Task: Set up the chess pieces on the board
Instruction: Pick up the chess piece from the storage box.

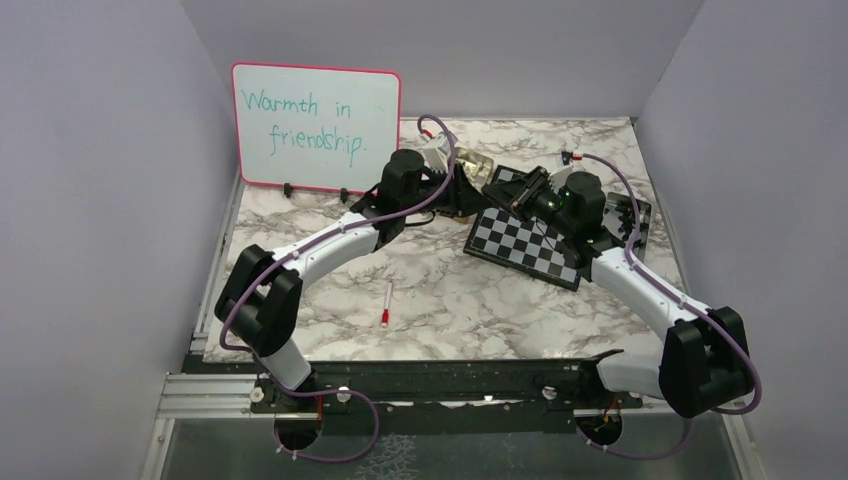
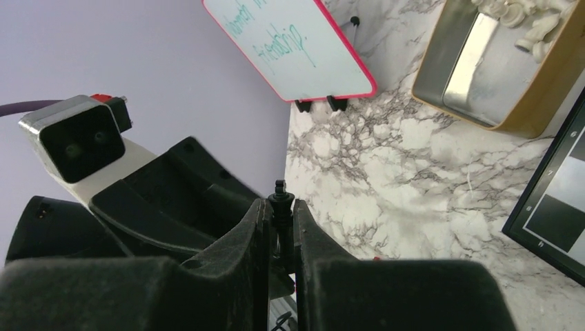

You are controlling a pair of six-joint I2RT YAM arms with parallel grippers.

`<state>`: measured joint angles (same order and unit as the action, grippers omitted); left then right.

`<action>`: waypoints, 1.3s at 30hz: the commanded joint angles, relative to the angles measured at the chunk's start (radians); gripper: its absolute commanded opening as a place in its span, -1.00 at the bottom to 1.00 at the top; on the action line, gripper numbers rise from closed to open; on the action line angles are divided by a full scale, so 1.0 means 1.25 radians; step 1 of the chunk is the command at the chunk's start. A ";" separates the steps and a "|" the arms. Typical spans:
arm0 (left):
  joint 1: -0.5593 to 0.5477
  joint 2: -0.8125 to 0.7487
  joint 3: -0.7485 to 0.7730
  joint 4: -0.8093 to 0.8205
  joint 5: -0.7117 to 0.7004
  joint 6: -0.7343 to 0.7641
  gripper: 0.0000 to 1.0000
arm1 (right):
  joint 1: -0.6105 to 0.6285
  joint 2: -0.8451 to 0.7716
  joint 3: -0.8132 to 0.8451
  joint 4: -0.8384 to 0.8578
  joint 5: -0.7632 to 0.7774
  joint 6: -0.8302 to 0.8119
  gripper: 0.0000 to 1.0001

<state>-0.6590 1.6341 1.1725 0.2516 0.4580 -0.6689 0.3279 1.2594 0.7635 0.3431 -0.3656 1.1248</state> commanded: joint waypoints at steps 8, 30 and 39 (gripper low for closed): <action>0.004 -0.038 0.016 -0.038 0.086 0.197 -0.74 | 0.004 -0.047 0.021 -0.026 -0.103 -0.162 -0.61; 0.006 -0.139 -0.031 -0.268 0.236 0.692 -0.76 | -0.072 0.034 0.199 -0.307 -0.523 -0.499 -0.14; 0.003 -0.130 -0.032 -0.282 0.274 0.718 -0.78 | -0.070 0.083 0.239 -0.378 -0.535 -0.524 -0.11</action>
<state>-0.6521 1.4616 1.1366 -0.0917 0.7387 0.1829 0.2375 1.3418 1.0313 -0.0891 -0.9833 0.4847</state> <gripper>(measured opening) 0.216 0.443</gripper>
